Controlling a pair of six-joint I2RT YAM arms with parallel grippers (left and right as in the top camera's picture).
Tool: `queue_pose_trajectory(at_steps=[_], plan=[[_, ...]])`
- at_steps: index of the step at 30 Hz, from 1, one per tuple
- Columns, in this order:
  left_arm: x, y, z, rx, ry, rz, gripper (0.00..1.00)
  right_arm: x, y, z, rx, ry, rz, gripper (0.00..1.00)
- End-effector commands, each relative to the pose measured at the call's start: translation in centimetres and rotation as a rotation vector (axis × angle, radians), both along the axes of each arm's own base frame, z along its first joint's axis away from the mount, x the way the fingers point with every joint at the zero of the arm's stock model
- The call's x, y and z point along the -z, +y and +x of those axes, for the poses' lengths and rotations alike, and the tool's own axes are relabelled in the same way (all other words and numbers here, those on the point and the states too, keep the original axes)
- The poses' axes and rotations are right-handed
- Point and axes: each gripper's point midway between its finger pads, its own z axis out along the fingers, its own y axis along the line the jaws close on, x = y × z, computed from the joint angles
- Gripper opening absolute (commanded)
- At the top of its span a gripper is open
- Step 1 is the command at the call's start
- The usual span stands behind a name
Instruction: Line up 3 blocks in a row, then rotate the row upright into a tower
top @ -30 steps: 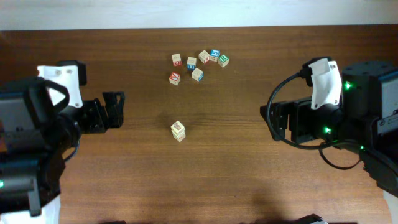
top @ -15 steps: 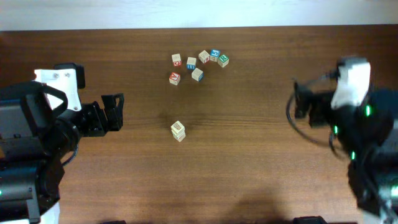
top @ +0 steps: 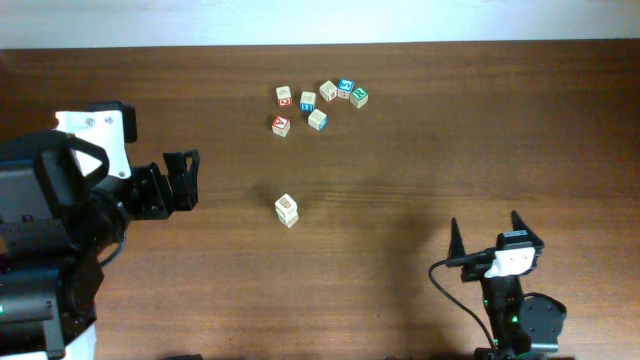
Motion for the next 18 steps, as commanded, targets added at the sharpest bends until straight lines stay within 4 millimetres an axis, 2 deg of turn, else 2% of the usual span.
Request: queue_pose_trajectory(at_steps=[1, 18], plan=[[-0.21, 0.12, 0.01, -0.005, -0.007, 0.006, 0.99, 1.41, 0.98, -0.16, -0.044, 0.028, -0.004, 0.98], [0.08, 0.09, -0.23, -0.005, 0.008, 0.004, 0.99, 1.46, 1.03, -0.16, -0.046, 0.03, -0.004, 0.98]])
